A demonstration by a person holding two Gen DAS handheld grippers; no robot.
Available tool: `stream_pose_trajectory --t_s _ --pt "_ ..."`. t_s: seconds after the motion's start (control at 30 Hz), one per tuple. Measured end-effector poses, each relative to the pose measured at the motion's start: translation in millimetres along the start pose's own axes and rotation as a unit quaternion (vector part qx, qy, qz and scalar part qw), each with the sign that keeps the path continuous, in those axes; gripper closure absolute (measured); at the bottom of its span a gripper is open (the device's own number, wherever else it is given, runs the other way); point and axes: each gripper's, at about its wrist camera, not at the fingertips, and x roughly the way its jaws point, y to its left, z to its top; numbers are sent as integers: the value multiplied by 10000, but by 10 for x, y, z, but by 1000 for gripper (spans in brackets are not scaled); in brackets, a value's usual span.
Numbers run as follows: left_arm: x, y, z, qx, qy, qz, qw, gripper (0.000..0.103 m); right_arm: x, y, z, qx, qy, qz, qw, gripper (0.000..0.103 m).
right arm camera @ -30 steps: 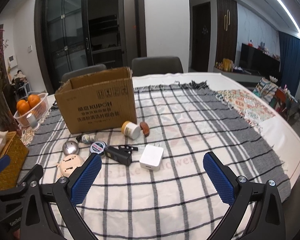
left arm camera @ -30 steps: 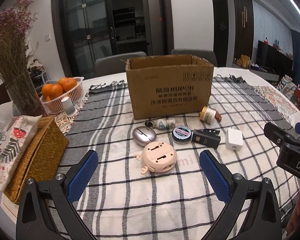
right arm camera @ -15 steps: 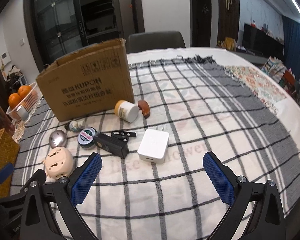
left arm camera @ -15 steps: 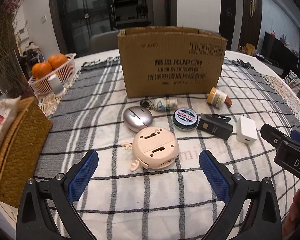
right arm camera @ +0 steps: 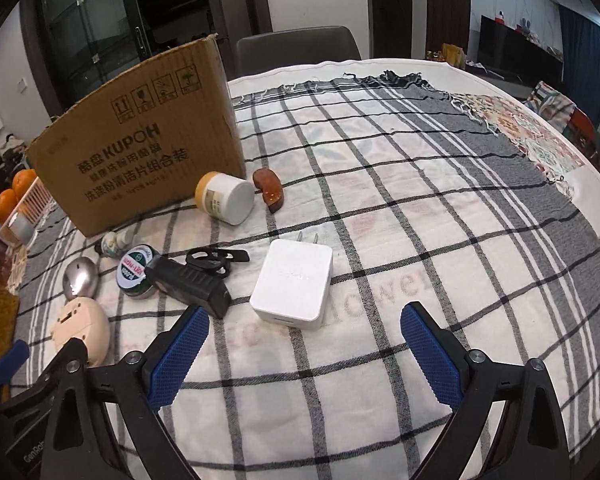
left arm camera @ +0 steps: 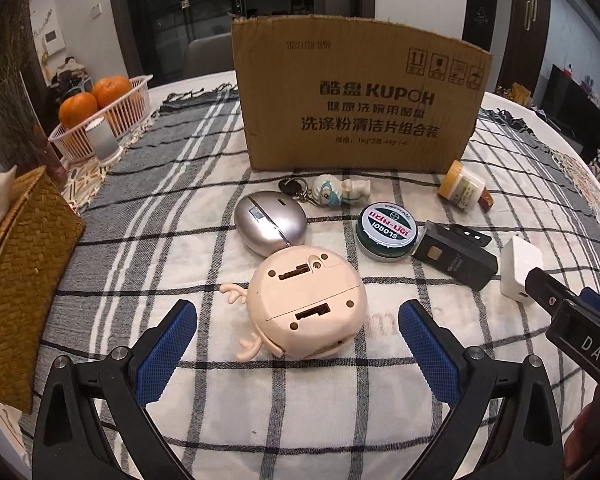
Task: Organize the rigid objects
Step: 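Close the right gripper on the white square charger while the left gripper grasps the pink round toy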
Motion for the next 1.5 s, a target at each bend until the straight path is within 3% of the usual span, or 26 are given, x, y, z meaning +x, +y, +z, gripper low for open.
stream_pose_trajectory --t_s 0.73,1.13,1.5 --pt "470 43 76 -233 473 194 9984 7 403 98 58 -37 231 -132 9996 26" --pt "507 38 76 -250 512 -118 9983 26 464 100 78 -44 171 -94 9998 51" --pt "394 -15 -7 -14 443 -180 9989 27 342 105 27 -88 66 3 9999 55"
